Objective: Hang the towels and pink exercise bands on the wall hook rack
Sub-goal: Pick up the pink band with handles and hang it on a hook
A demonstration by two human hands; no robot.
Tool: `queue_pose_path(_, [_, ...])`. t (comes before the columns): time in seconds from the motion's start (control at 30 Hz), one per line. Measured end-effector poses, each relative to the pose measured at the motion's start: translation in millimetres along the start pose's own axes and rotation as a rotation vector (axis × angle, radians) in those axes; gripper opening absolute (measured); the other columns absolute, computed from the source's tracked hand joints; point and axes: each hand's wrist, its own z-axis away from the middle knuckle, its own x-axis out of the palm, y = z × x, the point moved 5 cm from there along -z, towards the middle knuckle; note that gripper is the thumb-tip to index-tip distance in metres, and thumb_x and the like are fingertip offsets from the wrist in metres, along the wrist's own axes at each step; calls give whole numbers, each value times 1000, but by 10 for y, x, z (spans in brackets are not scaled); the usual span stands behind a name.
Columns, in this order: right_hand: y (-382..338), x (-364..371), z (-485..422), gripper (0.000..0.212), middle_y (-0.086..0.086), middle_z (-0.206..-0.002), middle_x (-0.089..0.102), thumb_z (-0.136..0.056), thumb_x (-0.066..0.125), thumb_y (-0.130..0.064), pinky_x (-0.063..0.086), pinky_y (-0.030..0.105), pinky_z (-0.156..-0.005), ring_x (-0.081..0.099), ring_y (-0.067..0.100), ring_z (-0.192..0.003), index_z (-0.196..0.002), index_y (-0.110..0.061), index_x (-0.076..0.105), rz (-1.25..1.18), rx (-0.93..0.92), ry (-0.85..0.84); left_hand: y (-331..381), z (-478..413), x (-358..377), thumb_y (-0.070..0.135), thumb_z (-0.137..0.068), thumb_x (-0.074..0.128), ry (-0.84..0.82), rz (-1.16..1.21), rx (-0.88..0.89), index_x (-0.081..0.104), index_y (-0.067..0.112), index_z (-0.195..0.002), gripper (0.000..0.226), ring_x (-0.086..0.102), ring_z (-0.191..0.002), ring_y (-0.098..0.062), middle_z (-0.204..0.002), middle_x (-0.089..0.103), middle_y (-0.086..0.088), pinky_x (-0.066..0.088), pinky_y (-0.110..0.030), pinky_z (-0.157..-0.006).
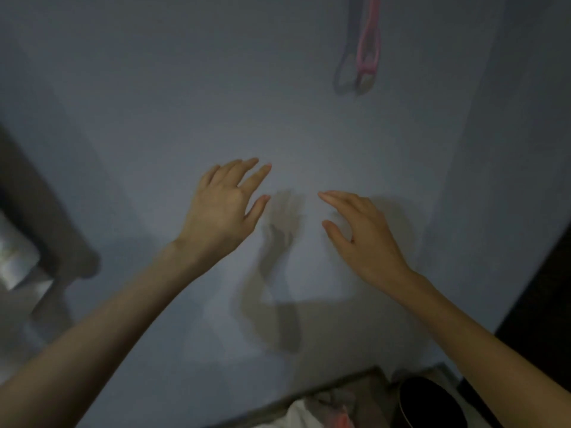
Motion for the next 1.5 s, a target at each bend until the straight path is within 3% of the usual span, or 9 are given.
queue_pose_path(0.13, [-178,37,502,41,-1,-130,56,-89,50,-24,39,42,-103,51,21,-120,-130,-19,53,-37,7,-56,151,595,-82,40,-92,42,-15,0,-35,50,19,-134,48,51,-123,-27,-135,54,-5,38,-43,-103])
queue_pose_path(0.23, [-359,123,804,43,-2,-132,55,-88,47,-27,35,37,-104,49,21,-120,-131,-21,51,-52,15,-163,172,1017,-150,40,-93,42,-104,16,-83,47,21,-136,47,50,-124,-27,-137,52,-5,38,-43,-103])
queue_pose_path(0.6, [-1036,856,1349,39,-2,-127,57,-89,53,-25,40,43,-100,50,21,-118,-128,-24,53,-145,-10,-366,-204,2129,-120,37,-95,47,-308,-9,-228,43,22,-139,47,48,-125,-27,-138,51,-3,37,-39,-102])
queue_pose_path(0.8, [-1309,1766,1592,37,-1,-119,63,-85,53,-27,45,41,-96,57,23,-110,-121,-22,59,-232,98,-445,-926,2766,295,37,-96,43,-495,2,-310,38,24,-142,48,46,-126,-26,-142,47,-1,36,-40,-103])
queue_pose_path(0.97, [-1553,2618,1728,34,0,-119,62,-89,58,-19,40,26,-93,54,18,-109,-122,-20,58,-294,255,-509,-1605,3313,781,35,-96,44,-671,61,-339,37,23,-142,48,46,-126,-27,-142,47,-1,37,-39,-102])
queue_pose_path(1.13, [-1685,3415,1898,30,5,-118,62,-89,57,-14,45,36,-94,55,24,-108,-119,-16,60,-241,348,-629,-2126,3873,1266,33,-96,44,-823,148,-415,40,21,-141,47,47,-124,-28,-141,48,-3,39,-41,-101])
queue_pose_path(1.5, [-1505,5117,2927,26,3,-119,63,-88,57,-15,43,27,-90,56,22,-111,-113,-19,62,-273,507,-930,-2503,5488,2419,31,-95,46,-1078,195,-612,41,24,-138,44,55,-115,-29,-133,55,-7,45,-39,-94])
